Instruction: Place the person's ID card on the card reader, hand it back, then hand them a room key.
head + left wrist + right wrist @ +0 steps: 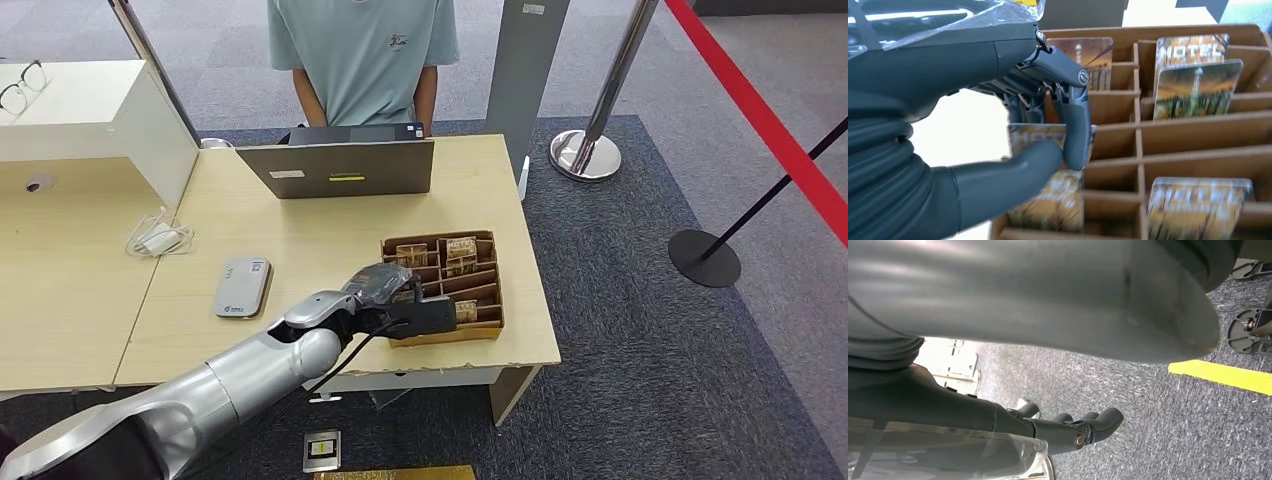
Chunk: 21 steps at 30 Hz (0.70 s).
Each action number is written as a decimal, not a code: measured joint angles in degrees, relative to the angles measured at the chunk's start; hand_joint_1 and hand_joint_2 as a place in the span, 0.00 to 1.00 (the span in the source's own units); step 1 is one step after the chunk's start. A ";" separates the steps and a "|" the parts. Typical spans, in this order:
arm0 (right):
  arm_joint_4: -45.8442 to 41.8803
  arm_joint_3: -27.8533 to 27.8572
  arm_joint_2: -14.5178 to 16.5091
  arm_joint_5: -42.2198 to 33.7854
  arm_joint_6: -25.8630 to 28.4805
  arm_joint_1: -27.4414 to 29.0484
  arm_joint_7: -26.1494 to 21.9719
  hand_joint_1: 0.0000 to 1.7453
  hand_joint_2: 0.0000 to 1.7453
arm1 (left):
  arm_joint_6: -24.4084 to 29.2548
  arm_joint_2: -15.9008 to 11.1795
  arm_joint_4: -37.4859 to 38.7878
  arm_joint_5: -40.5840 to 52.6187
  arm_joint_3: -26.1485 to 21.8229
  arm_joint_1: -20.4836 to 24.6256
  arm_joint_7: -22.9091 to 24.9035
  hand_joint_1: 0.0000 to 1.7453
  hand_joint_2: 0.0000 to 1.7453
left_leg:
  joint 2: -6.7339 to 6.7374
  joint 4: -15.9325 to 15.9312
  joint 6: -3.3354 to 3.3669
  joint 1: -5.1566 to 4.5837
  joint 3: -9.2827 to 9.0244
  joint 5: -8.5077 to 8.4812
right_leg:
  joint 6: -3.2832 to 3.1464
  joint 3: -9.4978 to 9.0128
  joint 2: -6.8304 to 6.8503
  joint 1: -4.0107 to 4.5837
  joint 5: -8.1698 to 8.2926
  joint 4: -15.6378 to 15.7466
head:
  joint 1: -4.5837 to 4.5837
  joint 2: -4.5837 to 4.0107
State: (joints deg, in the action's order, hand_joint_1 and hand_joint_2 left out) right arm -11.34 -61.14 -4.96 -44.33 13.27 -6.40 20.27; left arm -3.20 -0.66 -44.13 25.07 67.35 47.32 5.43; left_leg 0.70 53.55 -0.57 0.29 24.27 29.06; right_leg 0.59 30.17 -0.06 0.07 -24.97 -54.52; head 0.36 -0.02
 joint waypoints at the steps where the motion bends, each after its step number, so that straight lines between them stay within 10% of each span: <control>1: 0.00 -0.01 -0.01 0.00 0.00 0.00 0.02 0.00 0.00 | -0.12 0.00 0.02 -0.11 -0.01 -0.03 0.05 1.00 1.00 | 0.00 0.00 0.00 0.00 0.00 0.00 | 0.00 0.00 0.00 0.00 0.00 0.00 | 0.00 0.00; 21: 0.01 -0.02 0.00 -0.05 -0.15 0.02 0.03 0.00 0.00 | -0.46 -1.59 -0.95 -1.09 -0.94 -0.09 3.19 1.00 1.00 | 0.00 0.00 0.00 0.01 -0.09 -0.01 | 0.00 -0.09 0.01 0.00 0.00 -0.01 | -0.01 0.00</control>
State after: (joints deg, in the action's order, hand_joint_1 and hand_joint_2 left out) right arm -11.34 -61.16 -4.96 -44.38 13.12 -6.38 20.31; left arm -3.67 -2.25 -45.09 23.99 66.41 47.23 8.62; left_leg 0.71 53.54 -0.57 0.30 24.18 29.05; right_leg 0.59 30.08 -0.05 0.07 -24.96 -54.53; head 0.35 -0.02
